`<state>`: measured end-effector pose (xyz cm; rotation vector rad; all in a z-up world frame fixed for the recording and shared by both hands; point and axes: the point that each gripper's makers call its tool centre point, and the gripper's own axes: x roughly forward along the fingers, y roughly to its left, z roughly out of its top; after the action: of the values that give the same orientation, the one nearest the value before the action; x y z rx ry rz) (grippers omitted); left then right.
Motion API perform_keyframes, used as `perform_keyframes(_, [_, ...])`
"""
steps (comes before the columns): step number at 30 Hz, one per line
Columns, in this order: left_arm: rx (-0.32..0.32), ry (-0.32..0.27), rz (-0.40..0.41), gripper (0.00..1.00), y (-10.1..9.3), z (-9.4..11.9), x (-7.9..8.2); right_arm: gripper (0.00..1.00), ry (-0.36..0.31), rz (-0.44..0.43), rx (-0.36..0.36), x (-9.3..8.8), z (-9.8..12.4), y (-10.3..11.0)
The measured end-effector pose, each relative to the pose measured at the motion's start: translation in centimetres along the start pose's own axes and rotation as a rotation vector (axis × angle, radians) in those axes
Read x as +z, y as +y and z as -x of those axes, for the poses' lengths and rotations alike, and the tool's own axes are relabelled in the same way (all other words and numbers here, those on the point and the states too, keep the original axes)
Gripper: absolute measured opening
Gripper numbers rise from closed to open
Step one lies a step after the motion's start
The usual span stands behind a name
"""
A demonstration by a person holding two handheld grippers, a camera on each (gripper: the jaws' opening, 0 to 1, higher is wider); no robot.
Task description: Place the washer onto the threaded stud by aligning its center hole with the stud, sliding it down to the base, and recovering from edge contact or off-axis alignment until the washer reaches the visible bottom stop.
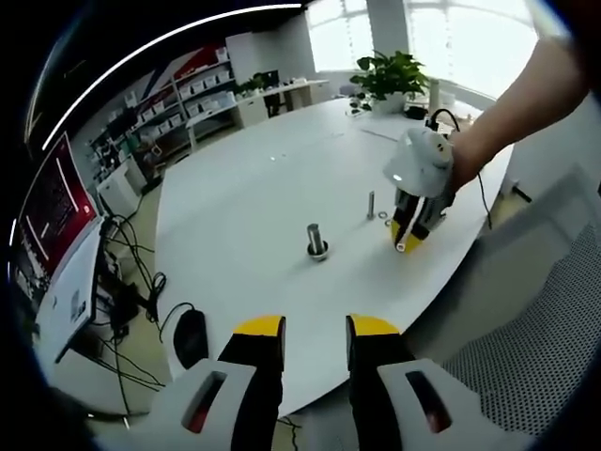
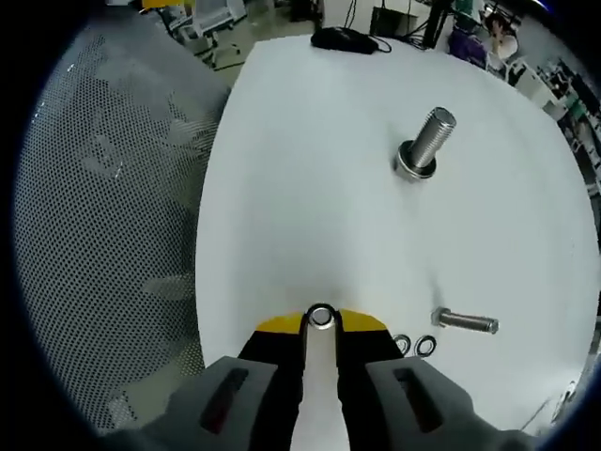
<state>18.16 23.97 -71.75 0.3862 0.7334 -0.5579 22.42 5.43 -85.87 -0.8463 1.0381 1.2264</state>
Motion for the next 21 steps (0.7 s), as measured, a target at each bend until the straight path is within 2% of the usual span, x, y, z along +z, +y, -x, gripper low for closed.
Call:
perform_keyframes(6, [0.004,-0.010,0.005,0.24,0.3,0.1,0.1,0.13,-0.045,-0.068,-0.029,-0.3,2.2,-2.0])
perform_keyframes(12, [0.015,-0.019,0.023,0.24,0.6,0.2,0.2,0.14,-0.022,-0.084,-0.053,-1.5,3.4,-3.8])
perform_keyframes(15, [0.019,-0.009,0.020,0.23,0.8,0.1,0.1,0.14,-0.045,-0.083,-0.091,-1.3,4.5,-4.9])
perform_keyframes(18, [0.023,-0.025,0.031,0.23,0.9,0.3,0.3,0.14,-0.050,-0.070,-0.107,-1.2,5.2,-5.5])
perform_keyframes(21, [0.029,-0.013,0.028,0.23,1.0,0.2,0.0,0.14,-0.053,-0.075,-0.113,-1.0,5.6,-5.9])
